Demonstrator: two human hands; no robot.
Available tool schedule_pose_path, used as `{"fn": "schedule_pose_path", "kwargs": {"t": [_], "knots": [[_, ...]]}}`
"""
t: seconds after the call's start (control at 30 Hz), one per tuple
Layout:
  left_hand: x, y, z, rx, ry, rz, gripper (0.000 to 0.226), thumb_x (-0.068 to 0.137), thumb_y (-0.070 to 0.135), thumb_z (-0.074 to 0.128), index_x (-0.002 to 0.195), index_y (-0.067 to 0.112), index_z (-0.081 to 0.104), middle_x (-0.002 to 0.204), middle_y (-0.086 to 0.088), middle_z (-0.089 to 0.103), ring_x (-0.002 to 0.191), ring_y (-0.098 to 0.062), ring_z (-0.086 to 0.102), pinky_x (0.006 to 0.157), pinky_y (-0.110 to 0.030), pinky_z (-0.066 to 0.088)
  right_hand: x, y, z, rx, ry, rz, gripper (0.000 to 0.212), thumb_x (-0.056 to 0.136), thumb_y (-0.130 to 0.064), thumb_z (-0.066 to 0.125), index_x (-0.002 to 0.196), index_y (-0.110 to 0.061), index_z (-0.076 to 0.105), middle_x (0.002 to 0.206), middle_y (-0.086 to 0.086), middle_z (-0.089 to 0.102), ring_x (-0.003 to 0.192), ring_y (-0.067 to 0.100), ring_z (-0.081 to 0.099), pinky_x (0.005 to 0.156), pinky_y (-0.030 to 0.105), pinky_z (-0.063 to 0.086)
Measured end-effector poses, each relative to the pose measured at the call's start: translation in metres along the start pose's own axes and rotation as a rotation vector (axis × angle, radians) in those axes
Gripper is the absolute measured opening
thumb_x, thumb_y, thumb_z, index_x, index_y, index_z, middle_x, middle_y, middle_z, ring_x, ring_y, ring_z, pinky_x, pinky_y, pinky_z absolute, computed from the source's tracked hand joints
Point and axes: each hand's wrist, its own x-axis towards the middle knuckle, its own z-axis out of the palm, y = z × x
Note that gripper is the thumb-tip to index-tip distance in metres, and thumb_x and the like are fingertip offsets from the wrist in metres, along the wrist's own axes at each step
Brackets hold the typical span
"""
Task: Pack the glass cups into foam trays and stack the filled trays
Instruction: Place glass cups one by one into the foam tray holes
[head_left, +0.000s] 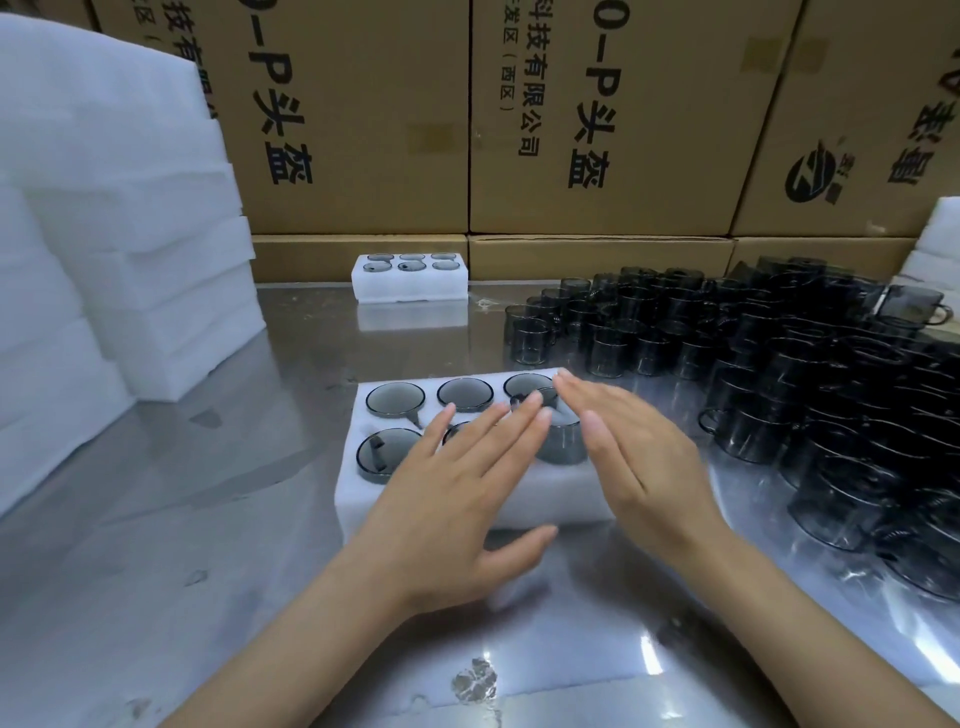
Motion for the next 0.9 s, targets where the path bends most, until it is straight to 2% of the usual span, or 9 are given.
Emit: {"fn": "schedule_pose_path", "kwargs": {"t": [0.07,0.17,0.3,0.47,0.57,0.63,0.73,0.8,0.9], "knots": [[0.000,0.002,0.003,0.017,-0.010,-0.012,0.078,0.084,0.060,0.039,0.150,0.020,0.026,0.156,0.007,0.024,0.141,-0.014,0.030,0.116,-0.044,0.014,-0.003,0.000,0.000,0.001,-0.032,0.020,0.056,0.093,-0.042,0.019,0.131,-0.024,0.056,0.136,-0.018,0.048,0.128,-0.002,0.042,0.107,0.019,0.031],[-0.003,0.003,0.005,0.011,-0.003,-0.012,0.073,0.080,0.057,0.043,0.142,0.018,0.043,0.148,0.006,0.040,0.134,-0.014,0.042,0.113,-0.046,0.020,-0.009,-0.002,-0.001,-0.081,-0.075,0.034,0.058,0.092,-0.046,0.017,0.128,-0.029,0.058,0.137,-0.021,0.046,0.127,-0.005,0.042,0.103,0.018,0.033],[0.001,0.007,0.007,-0.031,-0.003,-0.034,0.067,0.075,0.052,0.057,0.132,0.018,0.055,0.140,0.006,0.051,0.129,-0.015,0.049,0.112,-0.046,0.021,-0.012,-0.004,-0.003,-0.238,-0.205,0.042,0.061,0.091,-0.047,0.013,0.125,-0.031,0.061,0.141,-0.018,0.045,0.129,0.000,0.043,0.108,0.023,0.029],[0.006,0.007,0.006,-0.104,-0.018,-0.066,0.060,0.075,0.046,0.055,0.130,0.021,0.056,0.136,0.007,0.055,0.129,-0.015,0.049,0.114,-0.040,0.011,-0.009,-0.010,-0.002,-0.334,-0.245,-0.019,0.063,0.089,-0.045,0.013,0.102,-0.024,0.071,0.136,-0.003,0.054,0.124,0.017,0.052,0.102,0.032,0.038],[0.009,0.007,0.005,-0.091,-0.041,-0.053,0.058,0.078,0.043,0.052,0.132,0.022,0.052,0.139,0.009,0.052,0.132,-0.015,0.045,0.113,-0.035,0.001,-0.004,-0.009,-0.002,-0.350,-0.259,-0.012,0.064,0.087,-0.047,0.010,0.100,-0.024,0.068,0.135,-0.006,0.056,0.121,0.012,0.050,0.098,0.029,0.038],[0.008,0.007,0.006,-0.061,-0.070,-0.058,0.062,0.084,0.043,0.048,0.142,0.024,0.039,0.150,0.009,0.037,0.140,-0.013,0.031,0.112,-0.030,-0.010,-0.005,-0.003,-0.002,-0.277,-0.240,0.022,0.057,0.089,-0.045,0.015,0.108,-0.025,0.065,0.134,-0.013,0.055,0.120,0.005,0.047,0.097,0.024,0.035],[0.001,0.008,0.008,-0.011,-0.082,-0.034,0.065,0.090,0.041,0.043,0.150,0.024,0.023,0.157,0.009,0.018,0.144,-0.013,0.020,0.109,-0.029,-0.018,-0.014,0.003,0.003,0.071,-0.150,0.166,0.031,0.098,-0.026,0.037,0.119,-0.030,0.059,0.131,-0.017,0.054,0.121,-0.004,0.042,0.100,0.014,0.030],[-0.008,0.009,0.006,-0.053,-0.010,-0.069,0.066,0.089,0.044,0.039,0.149,0.023,0.026,0.156,0.010,0.021,0.143,-0.013,0.025,0.112,-0.030,-0.011,-0.020,0.005,0.009,0.268,-0.085,0.333,0.032,0.098,-0.019,0.045,0.128,-0.030,0.050,0.134,-0.014,0.050,0.124,-0.003,0.040,0.103,0.014,0.028],[-0.024,-0.001,0.000,-0.206,0.265,-0.351,0.065,0.088,0.048,0.046,0.146,0.023,0.032,0.154,0.012,0.025,0.140,-0.008,0.027,0.115,-0.036,0.011,-0.020,0.007,0.008,0.475,-0.096,0.668,0.040,0.096,-0.036,0.047,0.134,-0.025,0.047,0.137,-0.013,0.047,0.125,0.001,0.041,0.101,0.019,0.029]]}}
